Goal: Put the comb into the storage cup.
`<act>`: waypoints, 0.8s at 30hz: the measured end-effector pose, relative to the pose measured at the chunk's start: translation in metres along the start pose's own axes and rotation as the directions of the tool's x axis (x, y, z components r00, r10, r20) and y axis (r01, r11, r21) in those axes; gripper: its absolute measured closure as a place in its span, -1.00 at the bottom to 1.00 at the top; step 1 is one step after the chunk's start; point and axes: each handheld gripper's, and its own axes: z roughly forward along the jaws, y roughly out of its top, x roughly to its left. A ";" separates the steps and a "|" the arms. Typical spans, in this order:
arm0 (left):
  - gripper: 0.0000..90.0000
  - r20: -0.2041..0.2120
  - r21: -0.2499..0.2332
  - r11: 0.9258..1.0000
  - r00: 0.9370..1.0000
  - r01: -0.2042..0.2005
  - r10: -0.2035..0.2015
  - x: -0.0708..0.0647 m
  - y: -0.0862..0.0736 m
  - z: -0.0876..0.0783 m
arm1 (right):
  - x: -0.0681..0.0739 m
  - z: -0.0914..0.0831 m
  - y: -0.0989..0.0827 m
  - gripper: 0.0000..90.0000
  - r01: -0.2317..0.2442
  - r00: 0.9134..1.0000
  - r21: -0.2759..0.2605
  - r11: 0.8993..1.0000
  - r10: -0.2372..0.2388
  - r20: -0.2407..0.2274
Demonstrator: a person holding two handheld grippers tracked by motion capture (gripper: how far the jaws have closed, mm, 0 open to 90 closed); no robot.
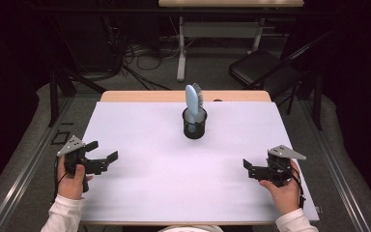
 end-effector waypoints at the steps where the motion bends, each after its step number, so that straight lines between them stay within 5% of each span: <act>1: -0.98 0.000 -0.002 1.000 1.000 -0.001 0.001 0.000 -0.001 0.000 | -0.001 0.000 -0.002 -1.00 0.003 1.000 0.004 1.000 -0.003 0.005; 24: -0.98 -0.003 0.006 1.000 1.000 -0.002 0.002 0.002 -0.013 0.010 | -0.015 -0.005 -0.018 -1.00 -0.027 0.999 0.000 1.000 0.027 0.033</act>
